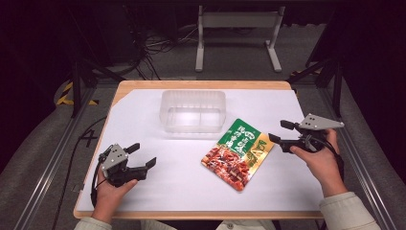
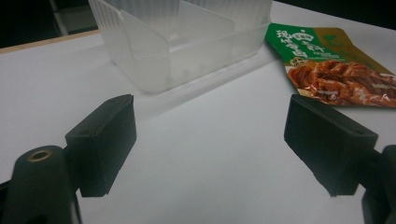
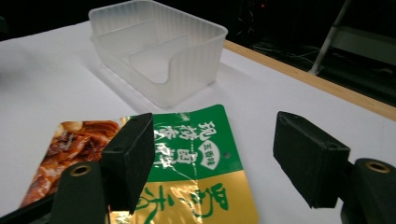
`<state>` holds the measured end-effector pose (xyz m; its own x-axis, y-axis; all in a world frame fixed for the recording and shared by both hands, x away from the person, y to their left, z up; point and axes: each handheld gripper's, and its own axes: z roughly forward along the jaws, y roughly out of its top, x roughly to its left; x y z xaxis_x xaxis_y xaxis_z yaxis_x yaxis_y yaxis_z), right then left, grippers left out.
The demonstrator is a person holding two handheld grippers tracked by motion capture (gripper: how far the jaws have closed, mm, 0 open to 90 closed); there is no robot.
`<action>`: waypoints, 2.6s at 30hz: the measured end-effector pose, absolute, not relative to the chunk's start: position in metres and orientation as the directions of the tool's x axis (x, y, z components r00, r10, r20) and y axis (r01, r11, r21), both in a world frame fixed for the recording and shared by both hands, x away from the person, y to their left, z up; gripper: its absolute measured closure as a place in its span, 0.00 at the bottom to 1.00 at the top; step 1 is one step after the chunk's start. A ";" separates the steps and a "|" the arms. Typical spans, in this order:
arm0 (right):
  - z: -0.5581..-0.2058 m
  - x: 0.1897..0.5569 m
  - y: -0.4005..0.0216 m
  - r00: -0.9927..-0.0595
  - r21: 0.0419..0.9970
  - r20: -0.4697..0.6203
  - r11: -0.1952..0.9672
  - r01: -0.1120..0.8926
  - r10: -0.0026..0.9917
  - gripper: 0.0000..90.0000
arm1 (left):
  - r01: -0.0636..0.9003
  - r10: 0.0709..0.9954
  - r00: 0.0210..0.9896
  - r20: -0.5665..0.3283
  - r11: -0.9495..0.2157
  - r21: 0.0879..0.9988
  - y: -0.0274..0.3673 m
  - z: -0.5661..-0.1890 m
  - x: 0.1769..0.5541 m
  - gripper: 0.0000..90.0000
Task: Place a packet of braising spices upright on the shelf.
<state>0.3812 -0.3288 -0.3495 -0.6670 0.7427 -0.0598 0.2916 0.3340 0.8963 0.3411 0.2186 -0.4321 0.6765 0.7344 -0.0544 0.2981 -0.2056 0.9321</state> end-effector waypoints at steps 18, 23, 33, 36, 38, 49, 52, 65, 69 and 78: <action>-0.351 0.417 -0.327 -0.654 0.854 -0.013 0.349 0.386 0.757 0.30 | 0.297 0.731 0.680 -0.047 -0.216 0.930 0.218 -0.433 0.342 0.19; -0.359 0.429 -0.323 -0.652 0.829 0.029 0.346 0.438 0.758 0.26 | 0.293 0.732 0.680 -0.043 -0.218 0.931 0.218 -0.433 0.342 0.19; -0.377 0.442 -0.316 -0.643 0.764 0.065 0.376 0.524 0.763 0.24 | 0.293 0.732 0.680 -0.042 -0.218 0.931 0.219 -0.433 0.342 0.19; -0.383 0.445 -0.315 -0.643 0.742 0.068 0.392 0.544 0.763 0.24 | 0.295 0.733 0.679 -0.043 -0.219 0.930 0.219 -0.433 0.342 0.19; -0.388 0.447 -0.315 -0.643 0.726 0.074 0.401 0.559 0.763 0.24 | 0.296 0.733 0.678 -0.042 -0.220 0.930 0.219 -0.433 0.342 0.19; -0.406 0.453 -0.320 -0.633 0.662 0.100 0.423 0.618 0.768 0.24 | 0.299 0.739 0.672 -0.043 -0.219 0.929 0.219 -0.434 0.343 0.19; -0.409 0.454 -0.320 -0.630 0.657 0.103 0.423 0.624 0.769 0.24 | 0.298 0.738 0.673 -0.043 -0.217 0.929 0.219 -0.434 0.343 0.19; -0.418 0.455 -0.323 -0.621 0.619 0.161 0.412 0.668 0.767 0.28 | 0.302 0.740 0.671 -0.042 -0.221 0.927 0.219 -0.434 0.343 0.19; -0.420 0.455 -0.322 -0.623 0.601 0.174 0.420 0.681 0.762 0.32 | 0.302 0.742 0.669 -0.041 -0.221 0.927 0.220 -0.433 0.343 0.19; -0.417 0.453 -0.322 -0.617 0.608 0.192 0.401 0.685 0.763 0.40 | 0.300 0.743 0.668 -0.036 -0.224 0.927 0.220 -0.433 0.343 0.19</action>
